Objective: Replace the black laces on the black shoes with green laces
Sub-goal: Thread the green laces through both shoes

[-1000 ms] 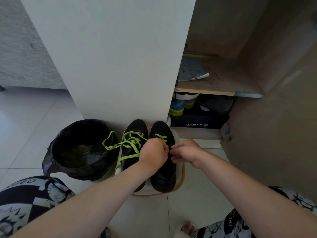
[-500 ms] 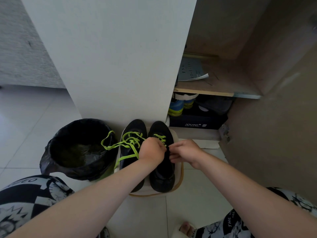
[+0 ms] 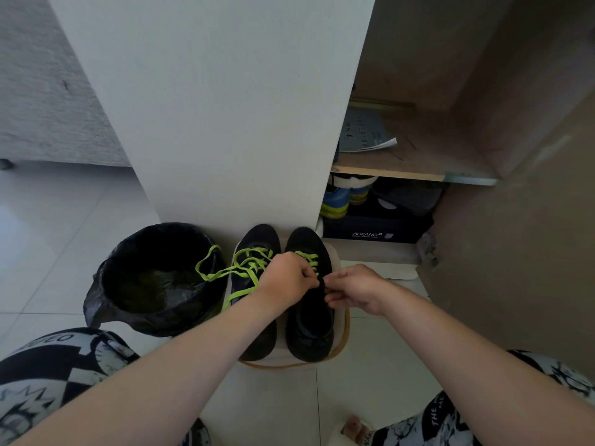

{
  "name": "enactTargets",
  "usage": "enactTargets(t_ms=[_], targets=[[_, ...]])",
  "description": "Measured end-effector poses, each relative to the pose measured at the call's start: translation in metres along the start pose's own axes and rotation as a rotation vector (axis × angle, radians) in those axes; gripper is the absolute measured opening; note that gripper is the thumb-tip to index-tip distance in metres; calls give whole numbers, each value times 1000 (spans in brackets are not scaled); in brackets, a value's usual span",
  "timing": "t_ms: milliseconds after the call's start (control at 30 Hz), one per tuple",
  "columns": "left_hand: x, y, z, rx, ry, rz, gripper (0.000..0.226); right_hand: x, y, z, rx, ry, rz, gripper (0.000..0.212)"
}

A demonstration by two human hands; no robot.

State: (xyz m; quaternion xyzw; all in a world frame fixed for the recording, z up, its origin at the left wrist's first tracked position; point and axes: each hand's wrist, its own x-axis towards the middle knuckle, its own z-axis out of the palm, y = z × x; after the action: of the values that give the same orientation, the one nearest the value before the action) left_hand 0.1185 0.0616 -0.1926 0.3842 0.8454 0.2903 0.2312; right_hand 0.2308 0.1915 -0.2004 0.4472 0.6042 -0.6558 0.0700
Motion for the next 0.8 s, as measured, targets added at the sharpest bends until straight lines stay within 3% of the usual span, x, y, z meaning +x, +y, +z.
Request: enactTargets(t_ms=[233,500,633,800], targets=[[4,3,-8,114,-71,50,14,2,-3,3,-50,-50,-15,18],[-5,1,12,-69,79,25,8,2,3,-2,124,-61,29,12],[-4,1,9,47,42,52,8,3,0,-2,-28,-42,6,18],[-4,1,8,316,-32,146,69,-2,-10,3,-74,5,18,22]])
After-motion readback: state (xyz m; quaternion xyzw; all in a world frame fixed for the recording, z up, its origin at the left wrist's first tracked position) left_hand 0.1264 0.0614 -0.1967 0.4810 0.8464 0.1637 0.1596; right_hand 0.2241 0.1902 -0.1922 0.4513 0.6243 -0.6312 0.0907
